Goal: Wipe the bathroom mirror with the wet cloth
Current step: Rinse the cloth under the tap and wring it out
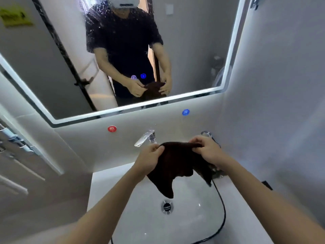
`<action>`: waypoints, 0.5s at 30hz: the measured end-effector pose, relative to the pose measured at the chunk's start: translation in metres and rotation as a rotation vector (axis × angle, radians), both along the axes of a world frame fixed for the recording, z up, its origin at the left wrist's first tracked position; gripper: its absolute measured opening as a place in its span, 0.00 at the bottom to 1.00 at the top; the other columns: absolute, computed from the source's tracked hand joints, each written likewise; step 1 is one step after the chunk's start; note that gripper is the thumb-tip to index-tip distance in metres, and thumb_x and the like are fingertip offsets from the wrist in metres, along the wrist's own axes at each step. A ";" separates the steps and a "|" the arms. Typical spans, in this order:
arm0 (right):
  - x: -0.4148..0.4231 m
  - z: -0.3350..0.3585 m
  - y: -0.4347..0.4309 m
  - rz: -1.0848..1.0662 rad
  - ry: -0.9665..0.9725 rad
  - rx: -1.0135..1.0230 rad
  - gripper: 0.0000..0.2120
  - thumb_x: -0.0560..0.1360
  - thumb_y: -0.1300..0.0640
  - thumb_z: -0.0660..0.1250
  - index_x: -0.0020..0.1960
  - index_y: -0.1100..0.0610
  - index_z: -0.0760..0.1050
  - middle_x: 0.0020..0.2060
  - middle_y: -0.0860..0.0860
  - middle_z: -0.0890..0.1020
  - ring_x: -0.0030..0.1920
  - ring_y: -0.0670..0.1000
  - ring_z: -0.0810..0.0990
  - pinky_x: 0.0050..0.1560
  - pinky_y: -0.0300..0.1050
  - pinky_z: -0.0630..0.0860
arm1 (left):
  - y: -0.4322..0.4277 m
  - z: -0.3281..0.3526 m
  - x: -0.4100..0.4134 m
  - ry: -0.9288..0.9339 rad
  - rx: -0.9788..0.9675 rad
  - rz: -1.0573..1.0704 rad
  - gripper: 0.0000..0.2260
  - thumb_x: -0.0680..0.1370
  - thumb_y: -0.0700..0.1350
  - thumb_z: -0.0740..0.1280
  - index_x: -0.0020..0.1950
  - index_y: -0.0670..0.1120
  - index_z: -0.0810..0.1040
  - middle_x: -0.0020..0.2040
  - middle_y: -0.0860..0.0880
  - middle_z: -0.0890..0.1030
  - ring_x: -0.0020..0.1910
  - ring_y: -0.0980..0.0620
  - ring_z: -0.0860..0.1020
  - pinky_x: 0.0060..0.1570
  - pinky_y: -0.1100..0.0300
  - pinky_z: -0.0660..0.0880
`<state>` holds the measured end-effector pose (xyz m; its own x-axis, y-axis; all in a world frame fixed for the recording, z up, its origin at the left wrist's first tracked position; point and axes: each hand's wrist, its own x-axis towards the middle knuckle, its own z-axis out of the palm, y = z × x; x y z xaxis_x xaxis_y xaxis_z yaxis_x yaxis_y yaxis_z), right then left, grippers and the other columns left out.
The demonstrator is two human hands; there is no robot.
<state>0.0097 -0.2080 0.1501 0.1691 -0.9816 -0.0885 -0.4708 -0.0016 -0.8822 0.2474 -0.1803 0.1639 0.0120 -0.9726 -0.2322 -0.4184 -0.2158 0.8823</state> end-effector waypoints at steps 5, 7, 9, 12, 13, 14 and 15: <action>-0.032 -0.004 -0.015 0.068 0.055 0.015 0.22 0.72 0.75 0.62 0.43 0.48 0.81 0.41 0.44 0.84 0.46 0.45 0.82 0.48 0.40 0.74 | -0.011 0.014 -0.029 -0.172 0.075 -0.196 0.21 0.72 0.62 0.73 0.51 0.46 0.82 0.45 0.49 0.85 0.44 0.51 0.84 0.49 0.53 0.80; -0.040 0.001 -0.022 0.141 0.155 -0.045 0.20 0.73 0.71 0.61 0.41 0.46 0.80 0.40 0.44 0.83 0.45 0.45 0.81 0.47 0.42 0.75 | -0.013 0.019 -0.036 -0.343 0.086 -0.312 0.21 0.66 0.61 0.79 0.52 0.53 0.81 0.46 0.54 0.85 0.46 0.55 0.84 0.47 0.59 0.80; -0.045 0.005 -0.030 0.215 0.267 -0.082 0.16 0.73 0.68 0.60 0.38 0.49 0.79 0.38 0.45 0.82 0.43 0.47 0.80 0.46 0.47 0.74 | -0.017 0.017 -0.040 -0.545 0.153 -0.418 0.25 0.62 0.60 0.81 0.54 0.55 0.80 0.47 0.55 0.85 0.47 0.55 0.84 0.52 0.56 0.81; -0.043 0.011 -0.037 0.296 0.387 -0.110 0.09 0.72 0.64 0.61 0.38 0.58 0.78 0.34 0.49 0.80 0.41 0.51 0.78 0.49 0.52 0.76 | -0.018 0.011 -0.045 -0.774 0.319 -0.507 0.17 0.67 0.54 0.78 0.52 0.50 0.82 0.45 0.52 0.84 0.44 0.52 0.83 0.46 0.58 0.79; -0.040 0.013 -0.037 0.316 0.412 -0.112 0.08 0.72 0.63 0.61 0.38 0.58 0.78 0.35 0.49 0.79 0.41 0.52 0.78 0.50 0.53 0.77 | -0.017 0.008 -0.045 -0.787 0.339 -0.509 0.12 0.70 0.51 0.75 0.50 0.49 0.82 0.44 0.51 0.83 0.42 0.51 0.82 0.42 0.59 0.77; -0.038 0.014 -0.037 0.344 0.434 -0.113 0.07 0.72 0.62 0.61 0.39 0.57 0.77 0.36 0.49 0.79 0.43 0.53 0.79 0.51 0.54 0.77 | -0.016 0.006 -0.046 -0.767 0.346 -0.488 0.07 0.71 0.49 0.73 0.46 0.48 0.81 0.43 0.50 0.83 0.41 0.51 0.81 0.39 0.60 0.75; -0.036 0.016 -0.036 0.379 0.463 -0.116 0.06 0.72 0.61 0.61 0.40 0.56 0.77 0.37 0.49 0.80 0.44 0.55 0.79 0.53 0.55 0.78 | -0.015 0.003 -0.045 -0.721 0.339 -0.452 0.04 0.72 0.47 0.71 0.42 0.47 0.79 0.40 0.49 0.81 0.38 0.50 0.80 0.37 0.60 0.74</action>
<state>-0.0264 -0.2444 0.1656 0.4779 -0.8684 -0.1324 -0.7532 -0.3275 -0.5704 0.2021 -0.1957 0.1667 -0.0998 -0.8012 -0.5900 -0.9510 -0.0976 0.2934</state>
